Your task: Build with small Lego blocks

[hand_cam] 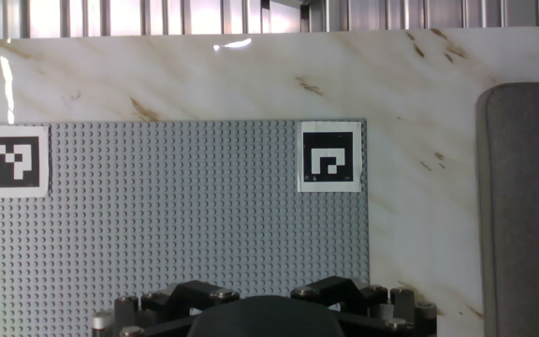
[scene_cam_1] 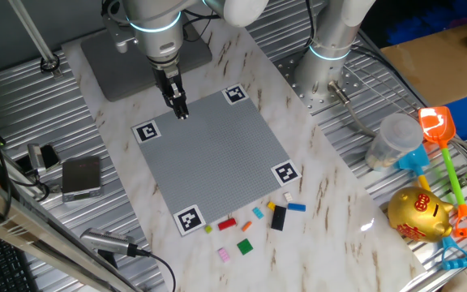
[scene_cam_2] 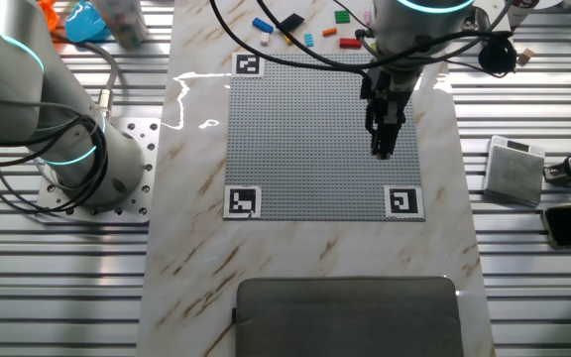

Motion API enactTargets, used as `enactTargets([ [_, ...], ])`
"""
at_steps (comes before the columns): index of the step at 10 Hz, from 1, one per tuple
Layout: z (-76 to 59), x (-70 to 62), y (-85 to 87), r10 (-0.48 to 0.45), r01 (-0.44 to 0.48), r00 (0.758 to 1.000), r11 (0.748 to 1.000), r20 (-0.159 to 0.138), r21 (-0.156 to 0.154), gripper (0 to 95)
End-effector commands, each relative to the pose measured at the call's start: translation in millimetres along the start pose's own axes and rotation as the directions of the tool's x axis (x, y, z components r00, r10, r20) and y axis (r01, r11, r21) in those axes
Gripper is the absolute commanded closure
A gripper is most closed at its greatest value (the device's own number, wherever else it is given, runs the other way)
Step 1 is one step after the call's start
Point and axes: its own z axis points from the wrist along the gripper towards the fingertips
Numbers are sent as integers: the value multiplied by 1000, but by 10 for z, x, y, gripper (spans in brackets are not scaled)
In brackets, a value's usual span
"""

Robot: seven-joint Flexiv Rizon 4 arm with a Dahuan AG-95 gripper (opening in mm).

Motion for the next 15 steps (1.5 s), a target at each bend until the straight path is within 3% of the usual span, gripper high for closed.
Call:
enactTargets([
  [1,0,1,0,-76,76,997,997,27,-11,950],
  [15,-2,1,1,-164,164,986,986,22,-3,950],
])
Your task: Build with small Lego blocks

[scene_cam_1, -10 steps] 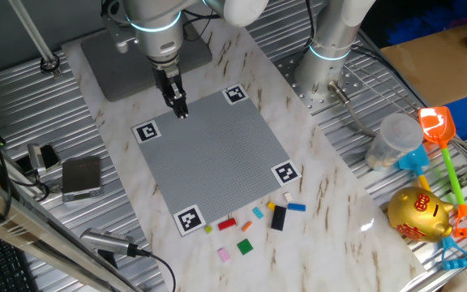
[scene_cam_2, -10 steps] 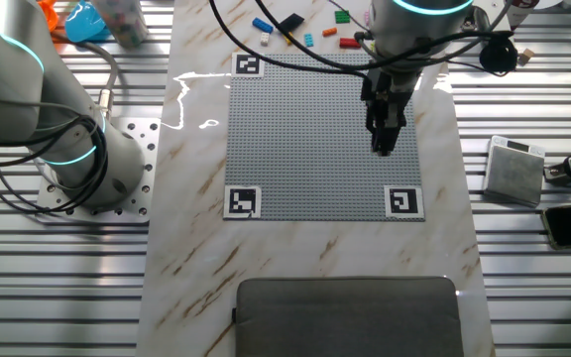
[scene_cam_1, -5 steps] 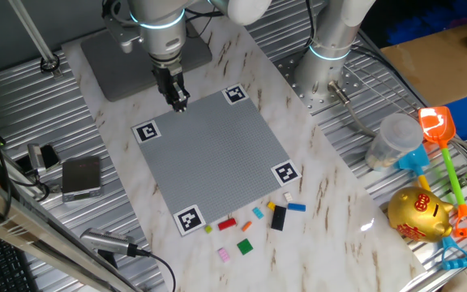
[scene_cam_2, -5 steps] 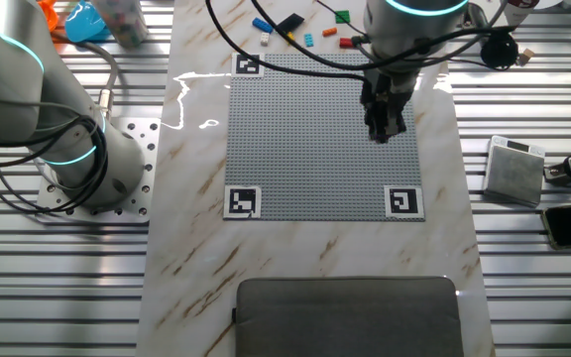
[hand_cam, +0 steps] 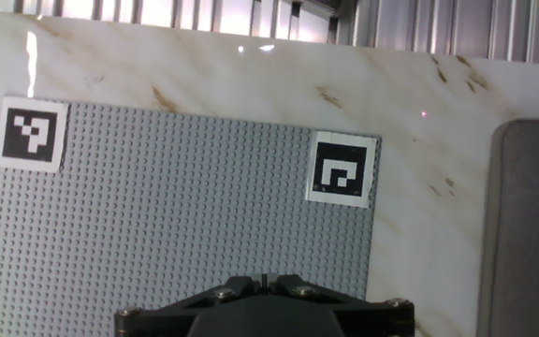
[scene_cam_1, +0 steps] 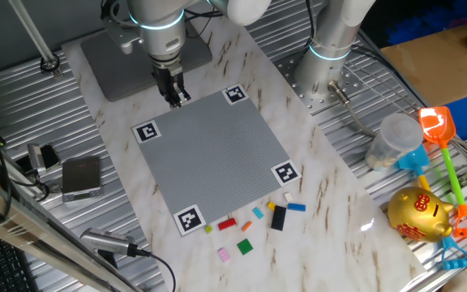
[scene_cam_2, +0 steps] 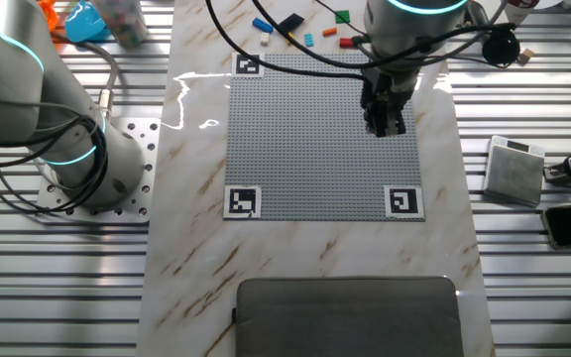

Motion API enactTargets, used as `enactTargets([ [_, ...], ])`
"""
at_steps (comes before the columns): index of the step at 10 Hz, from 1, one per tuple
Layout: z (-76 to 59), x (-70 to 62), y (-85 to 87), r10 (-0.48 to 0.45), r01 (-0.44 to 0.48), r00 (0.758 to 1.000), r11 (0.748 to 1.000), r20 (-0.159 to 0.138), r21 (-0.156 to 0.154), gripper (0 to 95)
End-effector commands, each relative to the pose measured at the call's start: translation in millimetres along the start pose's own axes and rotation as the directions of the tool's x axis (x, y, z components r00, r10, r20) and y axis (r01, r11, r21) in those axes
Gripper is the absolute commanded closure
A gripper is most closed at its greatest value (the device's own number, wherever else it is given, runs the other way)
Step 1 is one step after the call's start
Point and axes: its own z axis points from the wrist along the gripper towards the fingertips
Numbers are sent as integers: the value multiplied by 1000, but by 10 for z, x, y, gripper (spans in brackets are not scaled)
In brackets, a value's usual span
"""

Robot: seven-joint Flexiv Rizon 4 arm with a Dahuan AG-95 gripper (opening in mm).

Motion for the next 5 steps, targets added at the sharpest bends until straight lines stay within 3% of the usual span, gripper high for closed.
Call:
enactTargets([
  [1,4,-5,1,-28,28,1000,1000,1,-3,950],
  [5,4,-5,1,-68,68,998,998,3,-6,950],
])
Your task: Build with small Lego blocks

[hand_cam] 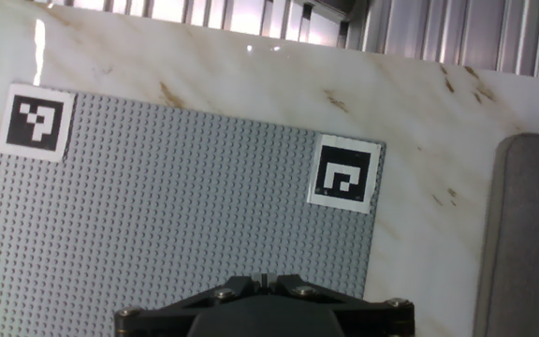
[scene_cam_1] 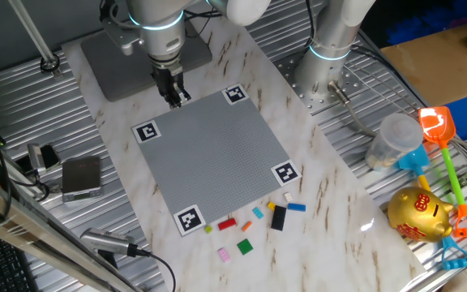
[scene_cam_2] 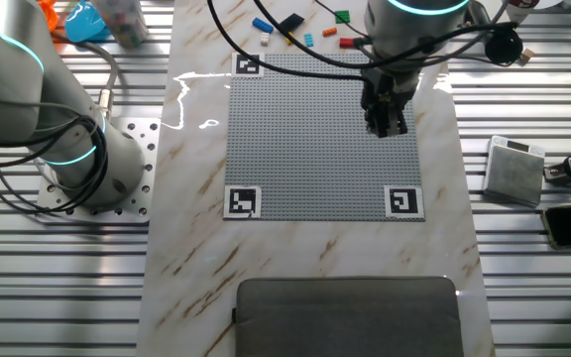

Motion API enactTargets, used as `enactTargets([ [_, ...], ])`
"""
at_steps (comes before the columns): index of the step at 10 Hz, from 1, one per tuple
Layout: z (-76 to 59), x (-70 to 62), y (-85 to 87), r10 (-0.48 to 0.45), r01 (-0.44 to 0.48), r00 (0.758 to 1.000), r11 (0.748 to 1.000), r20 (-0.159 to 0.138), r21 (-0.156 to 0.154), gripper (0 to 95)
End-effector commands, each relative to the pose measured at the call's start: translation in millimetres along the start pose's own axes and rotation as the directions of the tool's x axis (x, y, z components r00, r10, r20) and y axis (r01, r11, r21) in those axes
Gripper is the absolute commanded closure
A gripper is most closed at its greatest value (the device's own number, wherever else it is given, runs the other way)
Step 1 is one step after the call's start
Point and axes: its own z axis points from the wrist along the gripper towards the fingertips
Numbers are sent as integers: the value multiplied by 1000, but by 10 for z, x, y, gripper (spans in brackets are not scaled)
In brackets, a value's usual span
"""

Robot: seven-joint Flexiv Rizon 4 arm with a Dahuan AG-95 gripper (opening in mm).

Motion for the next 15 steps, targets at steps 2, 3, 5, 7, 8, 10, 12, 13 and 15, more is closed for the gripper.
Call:
enactTargets([
  [2,0,5,2,-21,21,1000,1000,3,0,950],
  [3,0,5,2,-37,37,999,999,3,1,950],
  [5,0,5,2,-105,105,994,994,5,-17,950],
  [7,0,5,2,-180,180,984,983,-7,-22,950],
  [8,0,5,2,-224,224,974,974,-14,-24,950],
  [10,0,5,2,-294,293,956,954,-3,-56,950],
  [12,0,5,2,-329,327,944,941,-2,-85,950],
  [13,0,5,2,-335,334,942,938,-3,-92,950],
  [15,0,5,2,-352,350,936,931,-4,-99,950],
])
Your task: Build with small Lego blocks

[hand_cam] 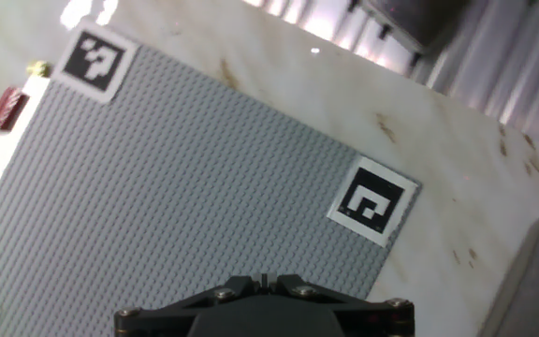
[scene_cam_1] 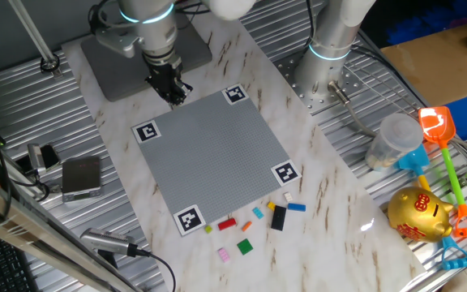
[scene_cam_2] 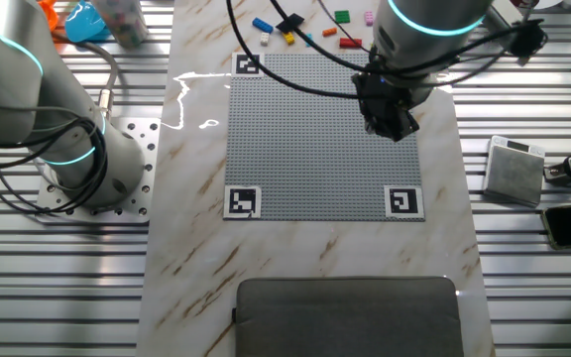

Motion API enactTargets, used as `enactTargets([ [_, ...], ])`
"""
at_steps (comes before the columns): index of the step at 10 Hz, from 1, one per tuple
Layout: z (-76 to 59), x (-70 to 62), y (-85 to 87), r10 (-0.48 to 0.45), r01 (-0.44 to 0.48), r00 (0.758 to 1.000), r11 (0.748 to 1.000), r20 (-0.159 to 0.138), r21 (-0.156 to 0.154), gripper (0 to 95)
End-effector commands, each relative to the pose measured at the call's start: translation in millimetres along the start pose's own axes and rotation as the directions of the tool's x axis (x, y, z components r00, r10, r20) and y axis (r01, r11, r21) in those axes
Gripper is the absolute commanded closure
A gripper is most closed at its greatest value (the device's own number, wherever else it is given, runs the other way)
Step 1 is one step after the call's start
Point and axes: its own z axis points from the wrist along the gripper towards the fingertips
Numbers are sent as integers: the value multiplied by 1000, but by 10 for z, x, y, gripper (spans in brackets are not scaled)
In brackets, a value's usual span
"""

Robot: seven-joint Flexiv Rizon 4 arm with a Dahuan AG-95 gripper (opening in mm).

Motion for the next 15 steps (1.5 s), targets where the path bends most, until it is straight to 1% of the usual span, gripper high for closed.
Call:
enactTargets([
  [1,0,5,9,-16,16,1000,1000,1,-5,950],
  [2,0,5,9,-20,20,1000,1000,-3,-7,950],
  [3,0,5,9,-18,18,1000,1000,-7,-2,950],
  [4,0,5,9,-14,14,1000,1000,-3,-9,950],
  [6,0,5,9,-28,28,1000,1000,-4,-9,950],
  [7,0,4,9,-47,47,999,999,-11,3,950],
  [8,2,-1,10,-54,54,998,999,-15,6,950],
  [9,2,-54,37,-73,73,997,997,-19,-4,950],
  [11,54,-261,190,-48,47,999,999,-20,-10,950],
  [12,127,-384,283,-22,22,1000,1000,-14,-15,950],
  [14,302,-655,526,59,-59,998,997,4,-45,950],
  [15,358,-789,655,97,-96,995,994,5,-52,950],
])
